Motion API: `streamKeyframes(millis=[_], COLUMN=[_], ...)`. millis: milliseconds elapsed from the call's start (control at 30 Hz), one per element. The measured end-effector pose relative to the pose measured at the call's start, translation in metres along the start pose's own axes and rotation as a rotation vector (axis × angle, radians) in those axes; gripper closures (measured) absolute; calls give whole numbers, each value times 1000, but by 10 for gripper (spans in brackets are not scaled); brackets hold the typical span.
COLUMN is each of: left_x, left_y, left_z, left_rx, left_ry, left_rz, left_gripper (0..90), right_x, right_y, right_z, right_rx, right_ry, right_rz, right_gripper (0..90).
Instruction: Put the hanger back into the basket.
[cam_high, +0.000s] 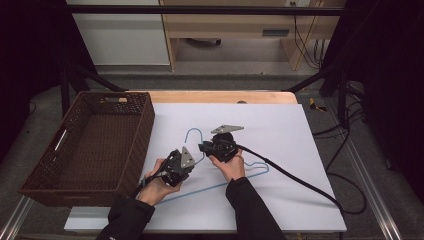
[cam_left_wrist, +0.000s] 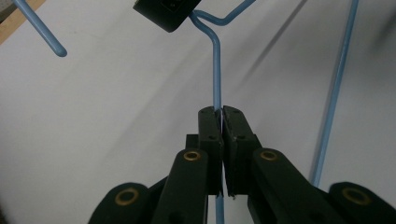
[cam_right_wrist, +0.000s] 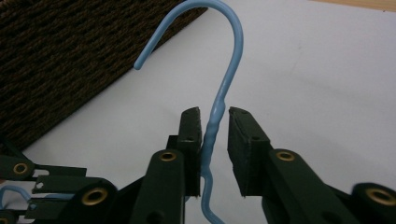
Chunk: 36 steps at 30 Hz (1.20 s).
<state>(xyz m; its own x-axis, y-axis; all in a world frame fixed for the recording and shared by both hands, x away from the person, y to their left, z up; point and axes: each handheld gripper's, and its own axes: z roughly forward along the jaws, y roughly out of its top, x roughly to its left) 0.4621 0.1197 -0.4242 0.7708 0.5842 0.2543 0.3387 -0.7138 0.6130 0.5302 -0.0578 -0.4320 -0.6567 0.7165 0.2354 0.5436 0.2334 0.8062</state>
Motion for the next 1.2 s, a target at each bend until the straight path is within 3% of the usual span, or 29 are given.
streamKeyframes(millis=[267,367,500,633,767,933,1133,1200], left_x=[1,2,7,8,8,7,4,3], left_y=[0,0,0,1,3,4,6,6], left_z=[0,-1,-1,4,11,13,10,8], left_rx=[-10,-15,-35,-21,-7,3,-6,-18], left_ry=[0,-18,-51,-65,-77,-73,-73,-77], left_rz=[-1,-22,-76,-105,-116,-121,-122,-120], left_gripper=[868,862,716,681,723,850,865,866], right_x=[1,2,5,5,5,6,8,10], right_y=[0,0,1,1,1,1,1,1], right_z=[-1,-1,-4,-5,-5,-6,-10,-13], right_rx=[5,-4,-34,-41,-42,-42,-49,-45], right_ry=[1,1,12,11,10,10,2,-9], right_rz=[30,45,68,64,62,55,40,28], right_gripper=[824,834,852,853,853,852,843,801])
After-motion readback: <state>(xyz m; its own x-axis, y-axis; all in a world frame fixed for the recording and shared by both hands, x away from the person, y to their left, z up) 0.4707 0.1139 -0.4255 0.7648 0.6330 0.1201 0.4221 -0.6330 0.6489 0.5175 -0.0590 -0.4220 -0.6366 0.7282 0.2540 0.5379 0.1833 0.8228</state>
